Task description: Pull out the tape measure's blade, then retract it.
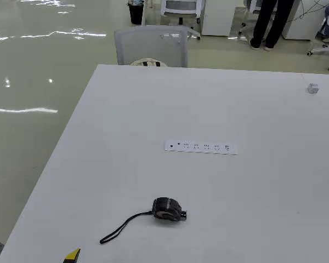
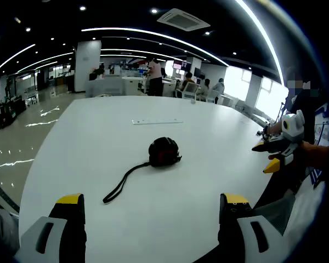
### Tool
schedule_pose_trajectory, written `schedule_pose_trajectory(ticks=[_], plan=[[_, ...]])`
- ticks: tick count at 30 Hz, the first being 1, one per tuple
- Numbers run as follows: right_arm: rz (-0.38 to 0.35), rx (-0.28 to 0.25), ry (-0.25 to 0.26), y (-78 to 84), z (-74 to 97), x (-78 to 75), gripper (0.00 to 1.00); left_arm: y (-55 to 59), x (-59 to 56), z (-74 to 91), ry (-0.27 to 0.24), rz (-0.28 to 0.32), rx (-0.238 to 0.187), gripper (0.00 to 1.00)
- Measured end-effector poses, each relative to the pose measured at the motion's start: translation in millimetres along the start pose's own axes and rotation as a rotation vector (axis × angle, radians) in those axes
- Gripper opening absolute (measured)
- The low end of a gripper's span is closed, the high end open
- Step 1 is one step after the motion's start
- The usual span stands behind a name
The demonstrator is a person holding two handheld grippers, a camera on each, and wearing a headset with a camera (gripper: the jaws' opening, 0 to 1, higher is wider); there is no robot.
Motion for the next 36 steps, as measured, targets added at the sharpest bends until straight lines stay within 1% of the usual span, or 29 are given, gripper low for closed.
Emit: schedule_pose_trajectory(ticks=[5, 8, 12, 15, 21, 29, 36], plan=[[-0.001, 0.003, 0.0, -0.1, -1.2, -0.5, 0.82, 1.9, 0.3, -1.9, 0.006, 0.01, 0.009, 1.0], [-0.001, 0.003, -0.001, -0.1, -2.2, -0.8, 0.83, 2.2, 1.0, -3.6, 0.007, 0.006, 0.011, 1.0], [0.001, 0.004, 0.001, -1.0, -3.4, -1.5, 0.82, 0.3, 1.2, -5.3, 0.01, 0.0, 0.012, 1.0], [0.002, 0.002, 0.001, -2.1, -4.0, -2.2, 0.82, -3.4, 0.9, -6.5, 0.021, -0.019, -0.005, 0.98], [0.003, 0.004, 0.0, -1.5, -2.8, -3.7, 0.8, -6.9, 2.3, -10.2, 0.021, -0.018, -0.008, 0.97], [0.022, 0.01, -0.007, 0.5, -2.8, -4.5, 0.78, -12.5, 0.5, -13.4, 0.036, -0.047, -0.002, 0.95], [0.048, 0.011, -0.008, -2.6, -7.4, -11.9, 0.77, -16.4, 2.8, -21.7, 0.053, -0.077, 0.021, 0.94]])
Point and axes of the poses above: the centre of the closed fingertips' face, and the gripper's own axes: z roughly backward along the fingers, x roughly to its left, y roughly out of its underside, the point moved 4 cm from there along z, roughly backward along the fingers, and after that the axes turned 9 degrees about z, right-handed, at the moved point
